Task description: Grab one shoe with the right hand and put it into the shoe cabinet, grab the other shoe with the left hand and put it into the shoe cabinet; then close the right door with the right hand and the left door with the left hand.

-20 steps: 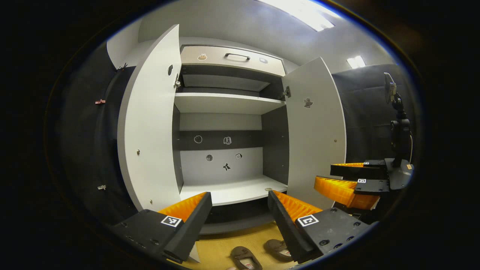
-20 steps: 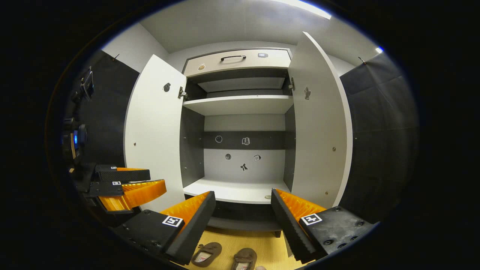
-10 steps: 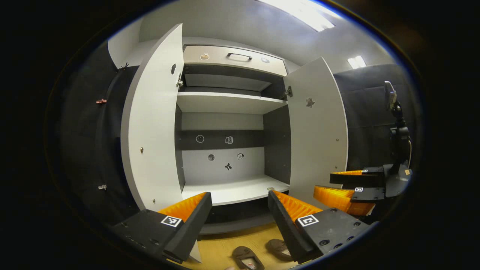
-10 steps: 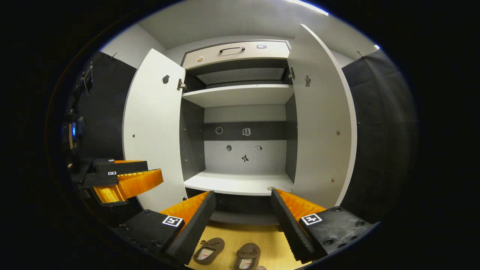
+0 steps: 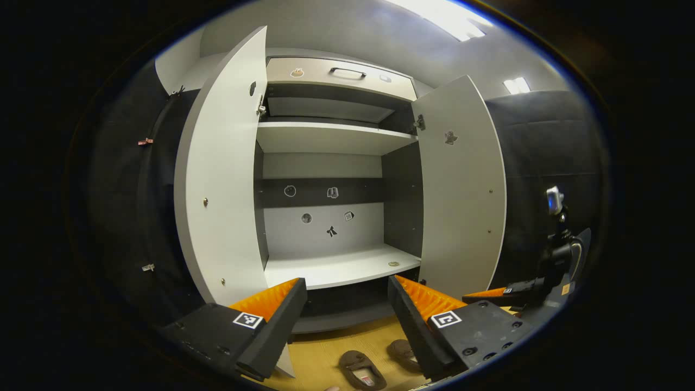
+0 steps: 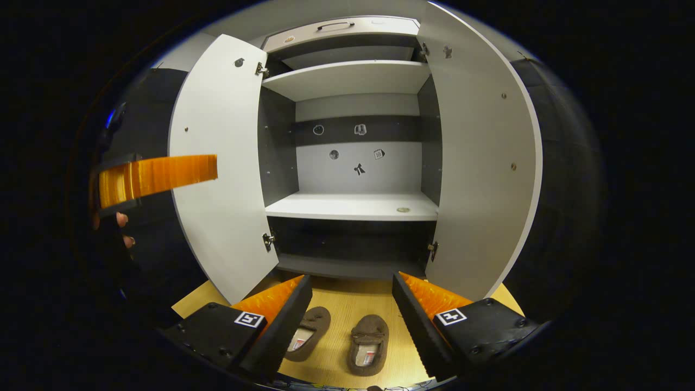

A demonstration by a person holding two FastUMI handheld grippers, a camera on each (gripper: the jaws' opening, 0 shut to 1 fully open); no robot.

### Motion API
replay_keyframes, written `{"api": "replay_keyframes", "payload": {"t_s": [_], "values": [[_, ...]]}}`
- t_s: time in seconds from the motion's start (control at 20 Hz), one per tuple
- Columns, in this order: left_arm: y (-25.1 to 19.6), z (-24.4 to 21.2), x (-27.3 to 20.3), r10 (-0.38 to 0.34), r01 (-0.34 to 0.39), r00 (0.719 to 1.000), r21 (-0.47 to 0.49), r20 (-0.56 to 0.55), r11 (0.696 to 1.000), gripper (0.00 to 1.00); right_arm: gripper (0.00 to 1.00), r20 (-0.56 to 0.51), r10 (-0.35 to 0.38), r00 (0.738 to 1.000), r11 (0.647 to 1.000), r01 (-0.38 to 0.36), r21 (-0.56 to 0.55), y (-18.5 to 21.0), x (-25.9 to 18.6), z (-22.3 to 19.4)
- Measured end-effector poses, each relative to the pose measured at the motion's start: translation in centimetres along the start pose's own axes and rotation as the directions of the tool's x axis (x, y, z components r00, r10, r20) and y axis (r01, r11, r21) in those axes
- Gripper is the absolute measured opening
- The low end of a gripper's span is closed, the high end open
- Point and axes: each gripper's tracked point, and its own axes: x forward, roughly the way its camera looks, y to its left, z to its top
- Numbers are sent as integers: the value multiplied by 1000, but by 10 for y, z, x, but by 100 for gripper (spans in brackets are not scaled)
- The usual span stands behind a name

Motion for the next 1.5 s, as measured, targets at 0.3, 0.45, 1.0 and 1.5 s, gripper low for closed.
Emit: {"api": "replay_keyframes", "payload": {"t_s": [0.3, 0.45, 1.0, 1.5], "values": [[1, -4, -3, -6, 6, 1000, 13, -5, 1000, 96, 99, -163, 7, 987, 995, 9, 99, 1, 23, -86], [3, -3, -4, 0, 0, 1000, 11, 18, 1000, 96, 97, -230, -3, 973, 995, 26, 97, -3, 36, -127], [9, 1, 4, 6, -5, 998, -3, 66, 1000, 96, 78, -407, -22, 913, 992, 70, 102, -11, 71, -245], [15, -29, 15, 14, -14, 1000, -5, -3, 1000, 96, 62, -436, -54, 898, 996, 82, 44, -18, 120, -278]]}}
